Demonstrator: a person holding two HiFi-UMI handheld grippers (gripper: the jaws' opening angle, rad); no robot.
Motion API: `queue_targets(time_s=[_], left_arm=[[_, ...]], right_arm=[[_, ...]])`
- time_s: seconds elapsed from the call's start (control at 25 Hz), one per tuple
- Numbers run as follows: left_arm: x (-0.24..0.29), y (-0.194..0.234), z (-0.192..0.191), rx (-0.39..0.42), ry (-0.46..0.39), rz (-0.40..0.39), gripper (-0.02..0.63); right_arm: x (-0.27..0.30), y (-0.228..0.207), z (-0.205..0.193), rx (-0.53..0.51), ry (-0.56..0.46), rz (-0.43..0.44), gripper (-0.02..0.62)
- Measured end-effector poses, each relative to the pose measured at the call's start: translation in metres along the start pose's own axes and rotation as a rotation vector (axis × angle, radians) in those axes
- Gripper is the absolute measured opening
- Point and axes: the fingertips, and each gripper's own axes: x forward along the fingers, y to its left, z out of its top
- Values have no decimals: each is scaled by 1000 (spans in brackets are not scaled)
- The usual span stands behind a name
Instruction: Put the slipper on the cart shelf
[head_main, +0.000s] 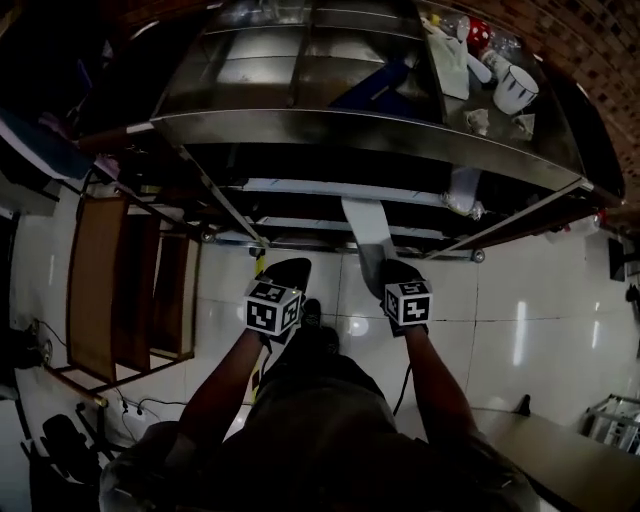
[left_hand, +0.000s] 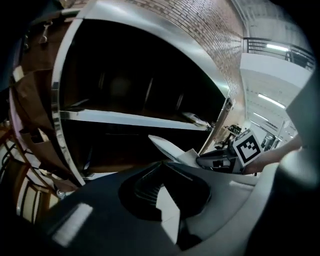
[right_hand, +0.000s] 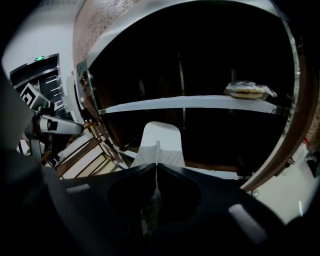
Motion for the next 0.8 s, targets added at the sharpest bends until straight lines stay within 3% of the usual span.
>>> queue_targets(time_s=[0.36,0.8], left_arm=[[105,-16,1,77,88,-167,8],[209,-7,-26,83,49,-160,8]], right_arm=[[46,-100,5,156,-40,-173,5],[150,-182,-17,176,-141,-204,5]])
